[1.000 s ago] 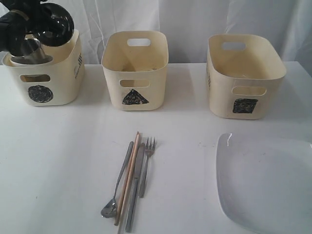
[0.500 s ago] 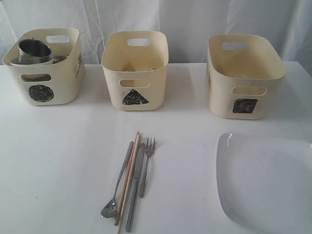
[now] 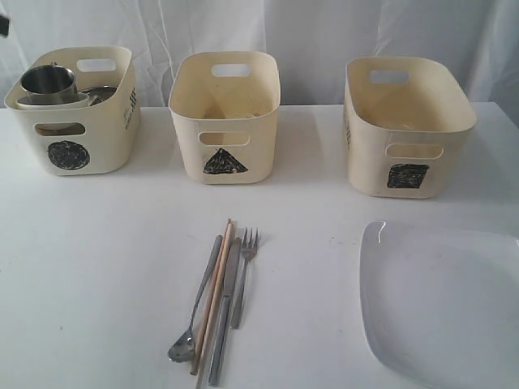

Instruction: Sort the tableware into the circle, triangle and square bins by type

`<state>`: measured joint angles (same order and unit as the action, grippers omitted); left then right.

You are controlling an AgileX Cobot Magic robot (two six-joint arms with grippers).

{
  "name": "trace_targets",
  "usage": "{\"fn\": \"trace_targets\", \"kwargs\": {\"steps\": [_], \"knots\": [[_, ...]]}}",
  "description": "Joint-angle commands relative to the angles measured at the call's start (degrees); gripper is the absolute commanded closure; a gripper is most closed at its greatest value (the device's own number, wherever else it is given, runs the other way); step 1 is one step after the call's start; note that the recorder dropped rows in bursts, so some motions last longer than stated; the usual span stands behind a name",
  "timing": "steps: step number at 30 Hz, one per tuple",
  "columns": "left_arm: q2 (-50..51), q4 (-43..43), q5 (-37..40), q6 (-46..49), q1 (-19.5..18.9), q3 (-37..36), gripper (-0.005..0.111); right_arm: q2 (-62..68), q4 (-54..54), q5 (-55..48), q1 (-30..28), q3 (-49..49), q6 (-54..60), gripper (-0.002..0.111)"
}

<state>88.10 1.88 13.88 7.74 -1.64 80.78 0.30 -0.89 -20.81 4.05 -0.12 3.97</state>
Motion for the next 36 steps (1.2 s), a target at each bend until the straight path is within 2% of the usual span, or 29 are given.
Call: {"fn": "trace_targets", "kwargs": {"steps": [1,3,4,7,11,16,20,21,22,23,26,29,36], "knots": [[-20.89,0.96,-19.48,-4.75,-1.07,-26.28,0.107,-0.3,0.44,0.74,-0.05,0.12,-0.09,0.108],[-31.78,1.01,-25.9,-6.68,-1.07,-35.76,0.107,-0.3,0.44,0.74,-0.05,0.12,-0.09,0.108],[-36.64,1.01,-26.65,-6.48,-1.07,-38.99,0.107,-0.3,0.44,0.74,-0.05,0.12,-0.09,0.108],[-48.14,1.01,-22.95,-3.56,-1.07,-44.4,0.107,-0.3,0.44,0.74,-0.05,0.12,-0.09,0.108],[-58.53,1.01,-14.86,-2.66,-1.07,-46.04,0.107,-0.3,0.44,0.74,-0.05,0.12,-0.09,0.108],[-66.23,1.01,-7.94,-2.57,-1.07,-46.04,0.107,-0.3,0.44,0.74,-0.05,0.12,-0.09,0.108],[-68.72,0.45,3.47,-2.98,-1.21,-46.04,0.107,-0.3,0.44,0.74,-0.05,0.12,-0.09,0.108],[-67.84,0.72,10.35,-4.23,-1.21,-46.36,0.107,-0.3,0.44,0.74,-0.05,0.12,-0.09,0.108],[-66.72,-0.51,13.07,-6.65,-1.21,-47.18,0.107,-0.3,0.44,0.74,-0.05,0.12,-0.09,0.108],[-64.43,-2.87,14.1,-13.27,-1.21,-50.18,0.107,-0.3,0.44,0.74,-0.05,0.12,-0.09,0.108],[-61.89,-1.88,7.16,-18.64,-0.89,-57.35,0.107,-0.3,0.44,0.74,-0.05,0.12,-0.09,0.108],[-65.62,-1.88,-3.2,-22.38,-1.05,-66.58,0.107,-0.3,0.44,0.74,-0.05,0.12,-0.09,0.108],[-78.38,-1.88,-2.76,-27.42,-1.05,-80.07,0.107,-0.3,0.44,0.74,-0.05,0.12,-0.09,0.108]]}}
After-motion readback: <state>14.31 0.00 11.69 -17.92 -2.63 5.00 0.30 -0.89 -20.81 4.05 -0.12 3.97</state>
